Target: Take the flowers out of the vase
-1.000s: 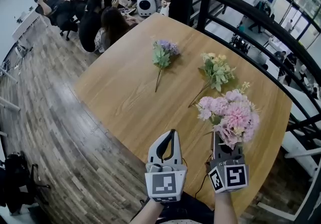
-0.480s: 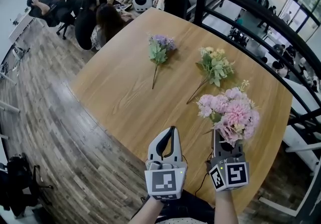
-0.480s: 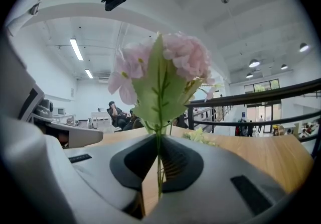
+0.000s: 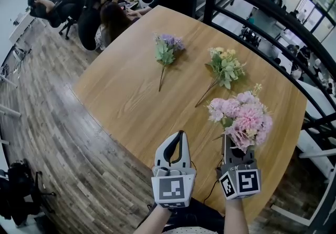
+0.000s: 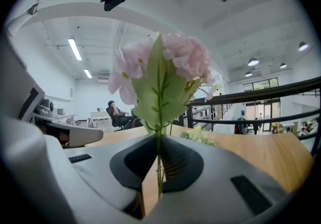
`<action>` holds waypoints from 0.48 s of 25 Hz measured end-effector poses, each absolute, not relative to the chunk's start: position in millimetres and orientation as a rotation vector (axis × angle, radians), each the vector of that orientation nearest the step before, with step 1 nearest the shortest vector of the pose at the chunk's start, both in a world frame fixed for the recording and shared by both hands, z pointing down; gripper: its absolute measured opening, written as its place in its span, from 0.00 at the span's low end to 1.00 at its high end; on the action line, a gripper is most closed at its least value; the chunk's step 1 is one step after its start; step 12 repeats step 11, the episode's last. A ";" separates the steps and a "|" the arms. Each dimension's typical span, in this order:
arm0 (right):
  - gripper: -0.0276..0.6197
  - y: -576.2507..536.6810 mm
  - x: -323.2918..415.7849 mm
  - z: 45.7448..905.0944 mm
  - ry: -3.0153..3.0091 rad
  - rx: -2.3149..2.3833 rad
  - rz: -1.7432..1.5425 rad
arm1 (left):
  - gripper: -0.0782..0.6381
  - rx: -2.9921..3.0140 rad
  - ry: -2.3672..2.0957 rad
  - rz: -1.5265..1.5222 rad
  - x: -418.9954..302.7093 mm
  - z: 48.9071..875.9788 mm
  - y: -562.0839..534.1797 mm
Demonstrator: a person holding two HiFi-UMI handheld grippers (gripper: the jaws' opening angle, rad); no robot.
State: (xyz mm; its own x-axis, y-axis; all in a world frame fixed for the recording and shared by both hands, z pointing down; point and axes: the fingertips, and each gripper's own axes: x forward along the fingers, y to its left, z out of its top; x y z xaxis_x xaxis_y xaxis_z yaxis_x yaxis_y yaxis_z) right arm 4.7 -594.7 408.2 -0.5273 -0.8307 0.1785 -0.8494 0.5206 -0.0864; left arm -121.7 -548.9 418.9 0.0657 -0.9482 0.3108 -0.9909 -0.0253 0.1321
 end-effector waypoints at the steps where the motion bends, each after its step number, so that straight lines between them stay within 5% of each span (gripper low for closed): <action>1: 0.09 -595.6 5.6 408.3 -2.637 1.465 0.250 | 0.14 2.038 -1.947 0.194 -121.3 418.9 -549.9; 12: 0.09 -594.0 6.9 410.2 -2.641 1.470 0.262 | 0.14 2.049 -1.945 0.184 -118.9 418.5 -550.6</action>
